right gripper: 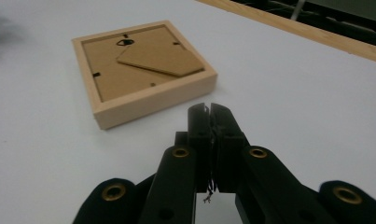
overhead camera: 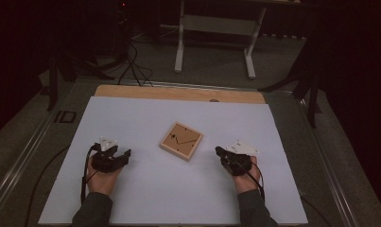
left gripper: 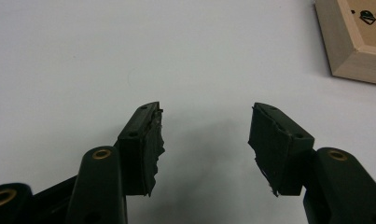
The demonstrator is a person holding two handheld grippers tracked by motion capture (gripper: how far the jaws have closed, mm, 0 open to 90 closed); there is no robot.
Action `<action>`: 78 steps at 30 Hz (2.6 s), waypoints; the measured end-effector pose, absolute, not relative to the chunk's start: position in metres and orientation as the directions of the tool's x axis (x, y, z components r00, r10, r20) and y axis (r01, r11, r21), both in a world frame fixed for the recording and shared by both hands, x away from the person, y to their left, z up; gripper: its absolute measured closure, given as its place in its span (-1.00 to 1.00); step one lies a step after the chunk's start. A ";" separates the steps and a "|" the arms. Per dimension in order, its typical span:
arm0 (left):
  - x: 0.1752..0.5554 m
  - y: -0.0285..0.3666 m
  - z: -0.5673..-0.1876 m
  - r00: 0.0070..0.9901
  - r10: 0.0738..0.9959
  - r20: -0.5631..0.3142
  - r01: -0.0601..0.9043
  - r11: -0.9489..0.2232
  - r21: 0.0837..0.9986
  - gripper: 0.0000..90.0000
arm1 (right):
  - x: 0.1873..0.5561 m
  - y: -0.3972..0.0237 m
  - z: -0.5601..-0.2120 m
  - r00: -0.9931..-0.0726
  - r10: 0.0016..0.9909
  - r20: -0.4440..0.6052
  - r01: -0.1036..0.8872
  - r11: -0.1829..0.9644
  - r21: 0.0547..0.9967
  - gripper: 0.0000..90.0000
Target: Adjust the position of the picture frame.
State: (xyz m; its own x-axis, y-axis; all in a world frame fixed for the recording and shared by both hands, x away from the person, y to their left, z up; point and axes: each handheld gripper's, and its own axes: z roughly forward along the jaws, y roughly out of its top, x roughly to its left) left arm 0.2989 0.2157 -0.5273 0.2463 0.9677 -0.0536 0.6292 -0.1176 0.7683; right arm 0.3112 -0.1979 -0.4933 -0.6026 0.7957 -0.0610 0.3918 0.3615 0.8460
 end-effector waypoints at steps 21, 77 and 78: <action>0.299 0.216 -0.527 0.245 0.968 -0.053 0.630 -0.117 0.767 -0.03 | 0.320 -0.154 -0.494 -0.670 0.737 -0.088 0.354 0.422 0.835 0.99; 0.299 0.215 -0.528 0.254 0.966 -0.057 0.631 -0.121 0.767 -0.03 | 0.332 -0.106 -0.519 -0.737 0.668 -0.101 0.364 0.518 0.774 0.99; 0.299 0.215 -0.528 0.255 0.966 -0.054 0.631 -0.123 0.766 -0.03 | 0.331 -0.105 -0.519 -0.741 0.664 -0.103 0.359 0.521 0.774 0.99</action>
State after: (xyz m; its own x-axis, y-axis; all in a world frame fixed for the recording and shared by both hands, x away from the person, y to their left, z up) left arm 0.2990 0.2146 -0.5279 0.2546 0.9655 -0.0543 0.6307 -0.1232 0.7662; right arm 0.3314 -0.1055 -0.5186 -0.7410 0.6635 -0.1034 0.3589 0.5214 0.7742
